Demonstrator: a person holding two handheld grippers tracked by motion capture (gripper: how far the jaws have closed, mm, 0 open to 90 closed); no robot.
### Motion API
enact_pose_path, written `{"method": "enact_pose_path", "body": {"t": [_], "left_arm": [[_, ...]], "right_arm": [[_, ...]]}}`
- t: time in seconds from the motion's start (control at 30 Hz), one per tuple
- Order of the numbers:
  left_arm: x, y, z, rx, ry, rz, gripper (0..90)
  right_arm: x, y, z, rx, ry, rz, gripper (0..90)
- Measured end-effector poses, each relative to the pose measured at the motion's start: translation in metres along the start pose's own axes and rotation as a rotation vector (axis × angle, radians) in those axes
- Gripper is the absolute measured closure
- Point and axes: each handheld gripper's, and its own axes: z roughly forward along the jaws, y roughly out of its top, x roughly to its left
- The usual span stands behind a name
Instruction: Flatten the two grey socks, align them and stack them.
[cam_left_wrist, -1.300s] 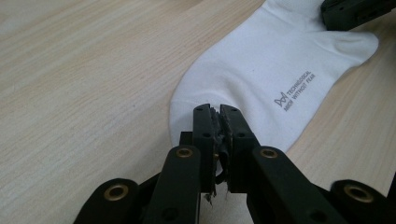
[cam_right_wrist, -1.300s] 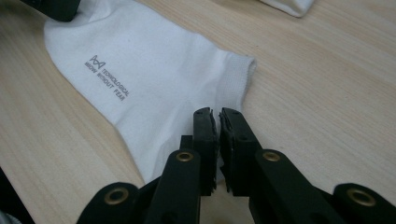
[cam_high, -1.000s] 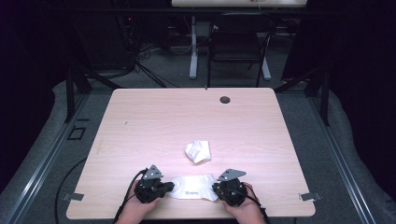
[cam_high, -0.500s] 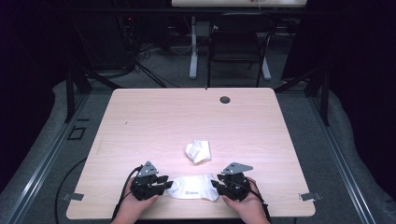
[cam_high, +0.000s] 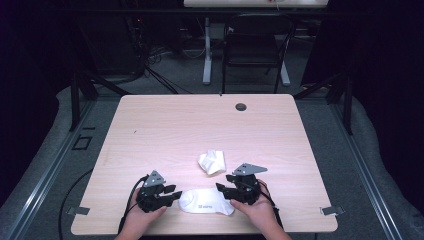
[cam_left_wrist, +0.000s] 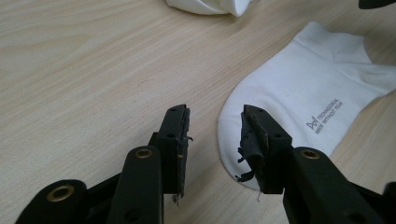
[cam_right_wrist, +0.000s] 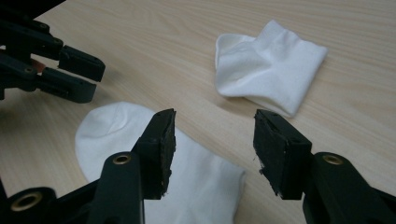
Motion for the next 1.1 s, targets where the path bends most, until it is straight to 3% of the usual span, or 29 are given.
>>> {"method": "enact_pose_path", "body": {"t": [0.13,0.3,0.6,0.8,0.87,1.1], "left_arm": [[0.002,0.0,-0.001,-0.004,0.006,-0.003,59.7],[0.005,0.0,-0.001,-0.005,0.007,-0.002,57.8],[0.008,0.0,-0.002,-0.015,0.01,-0.013,56.7],[0.009,0.0,-0.003,-0.017,0.012,-0.021,56.6],[0.01,0.0,-0.003,-0.025,0.015,-0.025,56.6],[0.011,0.001,-0.003,-0.021,0.013,-0.026,56.4]], "right_arm": [[0.0,0.01,0.009,0.011,-0.033,0.008,47.9],[-0.002,0.028,0.024,0.034,-0.117,-0.016,56.8],[0.002,0.049,0.049,0.063,-0.114,-0.035,67.3],[0.009,0.055,0.069,0.085,-0.124,-0.074,63.8],[0.009,0.054,0.078,0.111,-0.147,-0.093,59.8],[0.008,0.05,0.089,0.14,-0.166,-0.099,59.7]]}}
